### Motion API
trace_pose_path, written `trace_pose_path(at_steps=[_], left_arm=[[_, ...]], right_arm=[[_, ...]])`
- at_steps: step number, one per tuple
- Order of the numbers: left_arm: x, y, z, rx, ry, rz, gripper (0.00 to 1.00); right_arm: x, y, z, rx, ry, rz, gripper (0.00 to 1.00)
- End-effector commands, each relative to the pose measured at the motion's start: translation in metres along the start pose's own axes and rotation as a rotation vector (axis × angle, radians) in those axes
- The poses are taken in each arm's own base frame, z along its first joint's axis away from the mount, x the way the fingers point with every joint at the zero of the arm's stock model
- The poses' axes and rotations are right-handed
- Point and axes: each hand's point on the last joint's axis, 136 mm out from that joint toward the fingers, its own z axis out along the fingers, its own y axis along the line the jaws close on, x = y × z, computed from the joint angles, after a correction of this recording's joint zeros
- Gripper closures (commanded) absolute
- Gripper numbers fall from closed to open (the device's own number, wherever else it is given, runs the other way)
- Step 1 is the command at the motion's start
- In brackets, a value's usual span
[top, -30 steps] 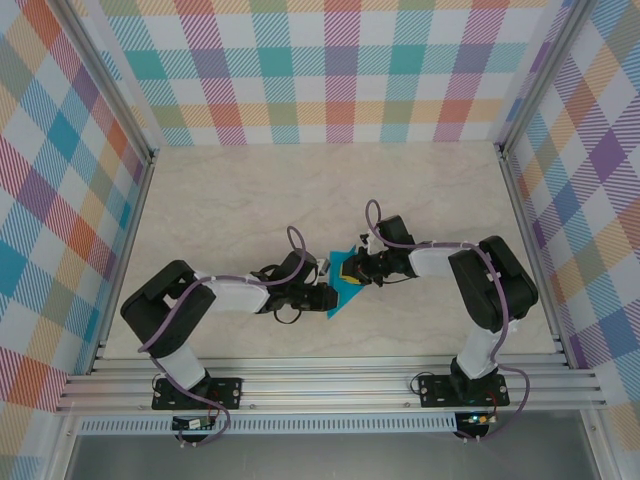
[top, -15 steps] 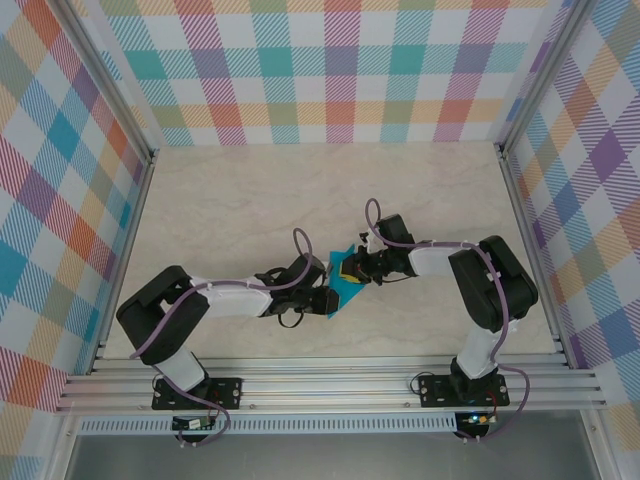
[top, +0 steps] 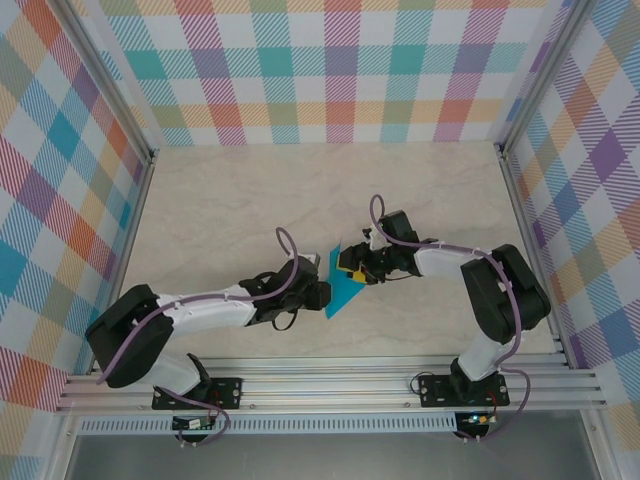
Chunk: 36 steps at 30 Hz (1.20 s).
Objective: Fold a paper plane with a square sheet of paper (pick it up from the middle)
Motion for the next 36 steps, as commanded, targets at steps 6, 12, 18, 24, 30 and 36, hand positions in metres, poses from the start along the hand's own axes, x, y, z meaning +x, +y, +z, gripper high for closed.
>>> trace_pose_path(at_steps=[6,12,18,24,30,36], left_arm=[[-0.006,0.013,-0.012,-0.048,-0.065,-0.04,0.63],[-0.002,0.012,-0.006,-0.044,-0.048,-0.041,0.63],[-0.001,0.005,0.002,-0.027,-0.022,-0.031,0.63],[-0.001,0.002,0.005,-0.026,-0.026,-0.033,0.63],[-0.001,-0.003,0.004,-0.026,-0.033,-0.021,0.62],[0.006,-0.017,0.007,-0.05,-0.034,0.023,0.58]], right_arm=[[0.012,0.009,-0.01,-0.009,0.036,-0.037,0.37],[0.015,0.023,-0.014,-0.058,0.06,-0.079,0.34],[0.018,0.029,-0.013,-0.08,0.089,-0.088,0.31],[0.015,0.022,-0.008,-0.045,0.101,-0.091,0.3],[-0.001,0.01,-0.001,0.052,0.091,-0.094,0.38],[-0.007,0.004,0.006,0.059,0.124,-0.059,0.66]])
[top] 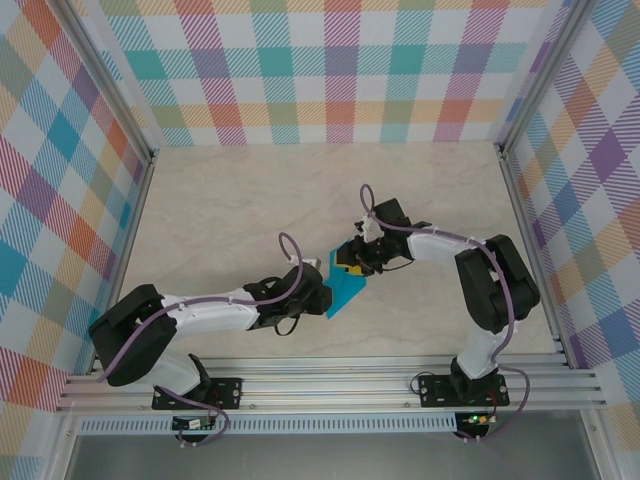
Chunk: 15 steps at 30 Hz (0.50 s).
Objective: Fold a paper plane with a square sheet of paper (pick it up from the middle)
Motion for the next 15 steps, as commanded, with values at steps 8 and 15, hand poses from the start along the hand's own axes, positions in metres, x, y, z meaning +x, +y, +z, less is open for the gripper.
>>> trace_pose_path(at_steps=[8,15], left_arm=[[0.011,-0.023,0.017,-0.151,-0.036,0.119,0.55],[0.016,-0.02,0.02,-0.223,-0.053,0.162,0.55]], right_arm=[[0.002,0.003,-0.001,-0.016,0.04,0.005,0.75],[0.003,0.002,-0.001,-0.017,0.043,0.012,0.79]])
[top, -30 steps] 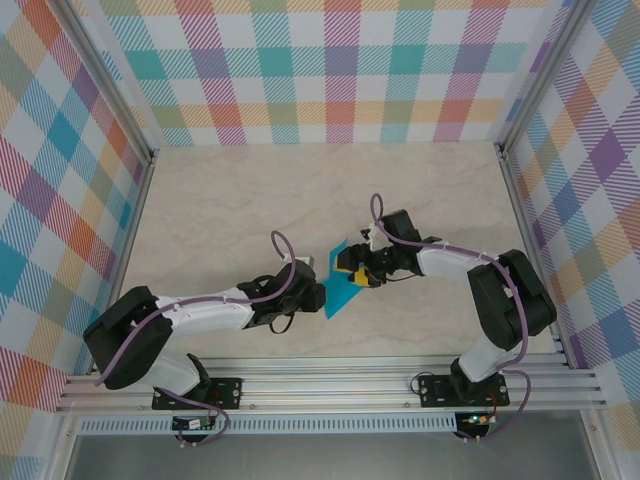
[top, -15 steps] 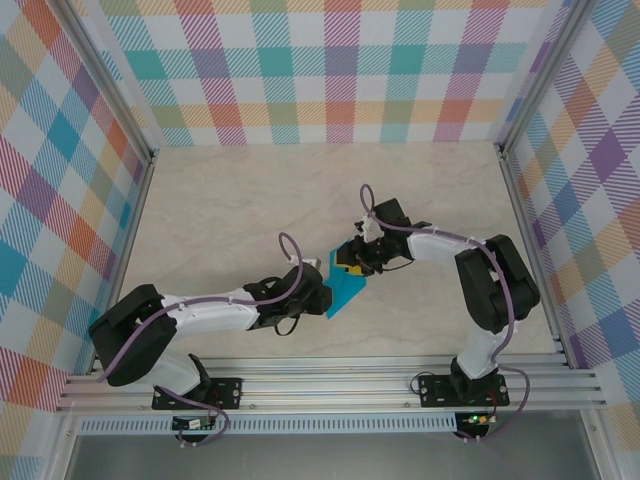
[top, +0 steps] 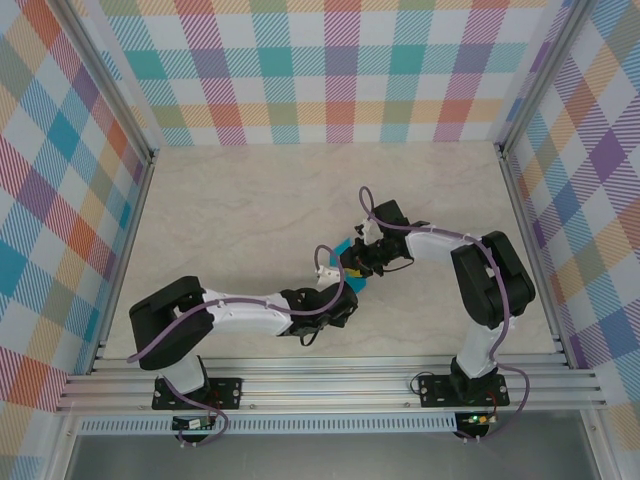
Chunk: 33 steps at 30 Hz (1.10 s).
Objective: Fold a paper plane with a square sheet of paper (pick it up from the middle)
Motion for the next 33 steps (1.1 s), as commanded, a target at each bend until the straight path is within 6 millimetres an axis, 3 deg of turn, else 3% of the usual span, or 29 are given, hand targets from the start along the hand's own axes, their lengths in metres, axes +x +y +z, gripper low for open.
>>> trace_pose_path(at_steps=[1,13,27,33], left_arm=[[-0.005,0.006,-0.001,-0.061,-0.03,0.007,0.55],[0.002,0.007,0.002,-0.064,-0.014,0.042,0.62],[0.009,0.003,0.008,-0.049,0.016,0.067,0.62],[0.009,0.003,0.008,-0.052,0.008,0.071,0.68]], right_arm=[[-0.002,0.01,-0.005,-0.027,0.006,-0.025,0.8],[-0.004,0.009,-0.006,-0.022,-0.001,-0.015,0.83],[-0.006,0.004,-0.006,-0.008,-0.009,0.007,0.9],[-0.006,0.003,-0.007,-0.008,-0.011,0.009,0.9]])
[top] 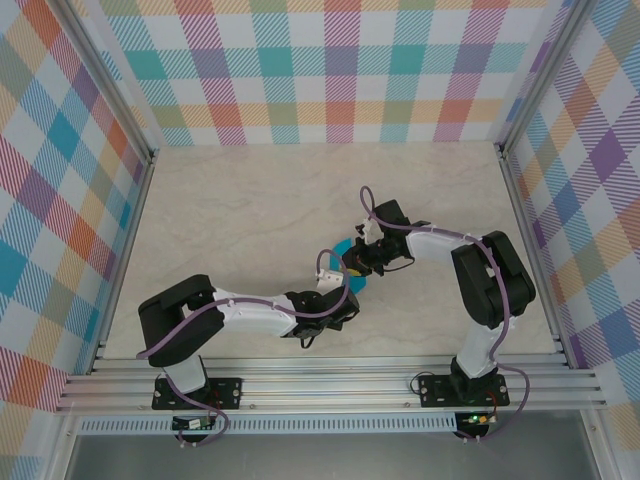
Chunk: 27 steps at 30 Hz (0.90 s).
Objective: Fold a paper plane with a square sheet of paper (pick it up from the middle)
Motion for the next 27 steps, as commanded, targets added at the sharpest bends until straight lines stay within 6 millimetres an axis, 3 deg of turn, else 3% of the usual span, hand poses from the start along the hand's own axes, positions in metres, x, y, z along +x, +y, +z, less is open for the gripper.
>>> trace_pose_path(at_steps=[1,13,18,27], left_arm=[[-0.003,-0.009,-0.003,0.014,-0.012,0.026,0.69],[-0.0068,-0.0102,-0.0078,0.027,-0.025,0.024,0.75],[-0.0066,-0.0107,-0.0081,0.033,-0.026,0.029,0.83],[-0.0064,-0.0138,-0.0077,0.05,-0.021,0.036,0.89]], right_arm=[[-0.0029,0.0049,-0.004,-0.007,-0.003,-0.003,0.9],[-0.0008,0.0,-0.0022,0.004,0.004,0.006,0.9],[-0.0008,-0.0004,-0.0018,0.004,0.006,0.009,0.89],[0.0008,-0.0043,-0.0011,0.017,0.006,0.017,0.88]])
